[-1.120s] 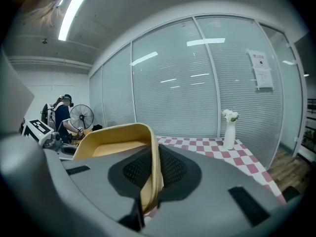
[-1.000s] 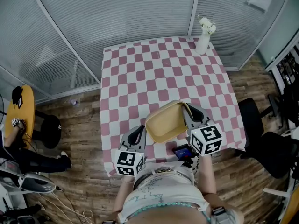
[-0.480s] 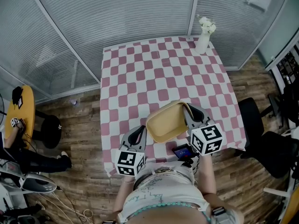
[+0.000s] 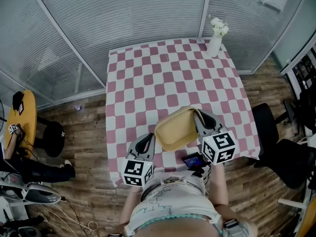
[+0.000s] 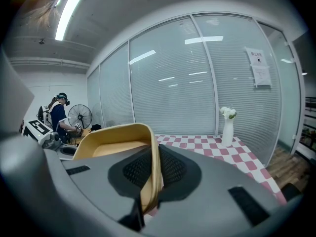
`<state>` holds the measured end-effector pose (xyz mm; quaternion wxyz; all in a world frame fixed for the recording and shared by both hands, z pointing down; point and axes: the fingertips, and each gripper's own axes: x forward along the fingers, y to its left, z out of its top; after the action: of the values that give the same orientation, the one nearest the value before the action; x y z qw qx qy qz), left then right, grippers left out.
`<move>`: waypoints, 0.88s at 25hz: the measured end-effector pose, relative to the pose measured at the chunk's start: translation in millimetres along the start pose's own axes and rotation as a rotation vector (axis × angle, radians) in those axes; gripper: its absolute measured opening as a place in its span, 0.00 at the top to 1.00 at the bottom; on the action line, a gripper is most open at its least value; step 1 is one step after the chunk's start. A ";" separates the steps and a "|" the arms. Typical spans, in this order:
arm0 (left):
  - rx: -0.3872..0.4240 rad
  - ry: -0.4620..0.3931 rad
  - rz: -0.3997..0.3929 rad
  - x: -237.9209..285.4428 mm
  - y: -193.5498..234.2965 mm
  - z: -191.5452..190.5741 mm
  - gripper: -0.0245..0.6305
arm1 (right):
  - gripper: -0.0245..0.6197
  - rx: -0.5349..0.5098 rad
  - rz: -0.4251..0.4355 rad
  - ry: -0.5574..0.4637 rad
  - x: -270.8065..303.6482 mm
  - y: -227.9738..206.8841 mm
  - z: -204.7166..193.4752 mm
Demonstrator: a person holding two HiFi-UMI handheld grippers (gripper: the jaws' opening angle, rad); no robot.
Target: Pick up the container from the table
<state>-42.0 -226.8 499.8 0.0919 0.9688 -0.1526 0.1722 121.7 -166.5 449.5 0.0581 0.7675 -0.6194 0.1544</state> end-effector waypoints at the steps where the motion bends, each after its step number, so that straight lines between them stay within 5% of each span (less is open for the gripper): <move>1: 0.000 0.000 0.000 0.3 -0.1 -0.3 0.93 | 0.94 0.000 0.000 -0.001 -0.1 -0.3 -0.2; 22: 0.002 0.008 -0.020 3.5 -1.4 0.4 0.93 | 0.94 -0.008 -0.009 0.006 -0.5 -4.7 0.7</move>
<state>-38.3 -226.5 500.6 0.0931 0.9697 -0.1423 0.1753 126.3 -165.2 449.1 0.0638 0.7696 -0.6164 0.1539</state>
